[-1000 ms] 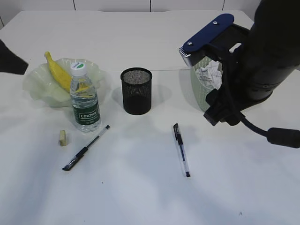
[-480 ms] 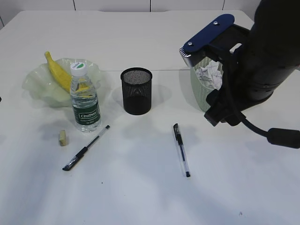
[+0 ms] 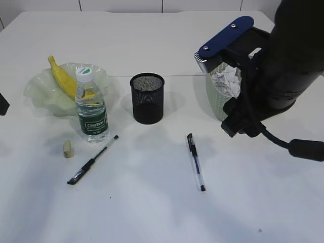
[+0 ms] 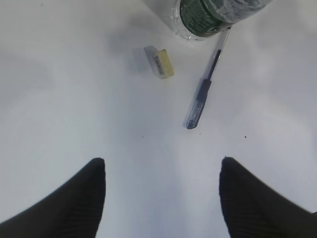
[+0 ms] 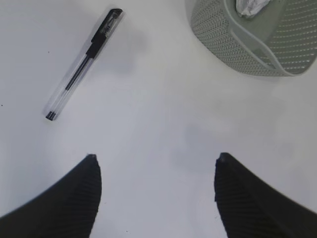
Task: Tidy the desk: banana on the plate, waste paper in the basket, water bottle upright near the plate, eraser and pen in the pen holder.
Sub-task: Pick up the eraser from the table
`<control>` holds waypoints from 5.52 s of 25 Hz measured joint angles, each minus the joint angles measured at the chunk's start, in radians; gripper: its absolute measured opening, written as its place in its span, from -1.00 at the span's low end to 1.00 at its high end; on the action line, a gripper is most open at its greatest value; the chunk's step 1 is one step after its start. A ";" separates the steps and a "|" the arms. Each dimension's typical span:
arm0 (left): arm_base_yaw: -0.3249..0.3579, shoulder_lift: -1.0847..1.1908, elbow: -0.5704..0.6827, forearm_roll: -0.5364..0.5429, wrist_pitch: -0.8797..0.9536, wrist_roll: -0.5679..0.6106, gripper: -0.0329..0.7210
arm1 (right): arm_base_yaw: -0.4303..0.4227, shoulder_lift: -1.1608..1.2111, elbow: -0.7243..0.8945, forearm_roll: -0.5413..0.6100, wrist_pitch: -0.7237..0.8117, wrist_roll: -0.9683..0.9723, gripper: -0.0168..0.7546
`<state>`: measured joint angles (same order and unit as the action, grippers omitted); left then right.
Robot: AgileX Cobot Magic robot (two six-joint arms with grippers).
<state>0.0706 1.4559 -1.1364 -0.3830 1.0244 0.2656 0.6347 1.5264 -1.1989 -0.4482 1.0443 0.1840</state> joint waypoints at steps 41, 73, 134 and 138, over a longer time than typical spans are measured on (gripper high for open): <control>-0.357 0.228 0.000 0.408 -0.349 -0.657 0.34 | 0.000 0.000 0.000 0.051 0.015 0.000 0.42; -0.357 0.466 0.000 0.383 -0.574 -0.785 0.33 | 0.000 0.000 0.000 0.056 0.015 0.000 0.42; -0.357 0.520 -0.002 0.446 -0.522 -0.785 -0.77 | 0.000 0.000 0.000 0.066 0.017 0.000 0.41; -0.357 0.520 -0.004 0.448 -0.508 -0.785 -0.77 | 0.000 0.000 0.000 0.066 0.017 0.000 0.41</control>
<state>-0.2866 1.9759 -1.1404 0.0646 0.5167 -0.5197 0.6347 1.5264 -1.1989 -0.3823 1.0613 0.1840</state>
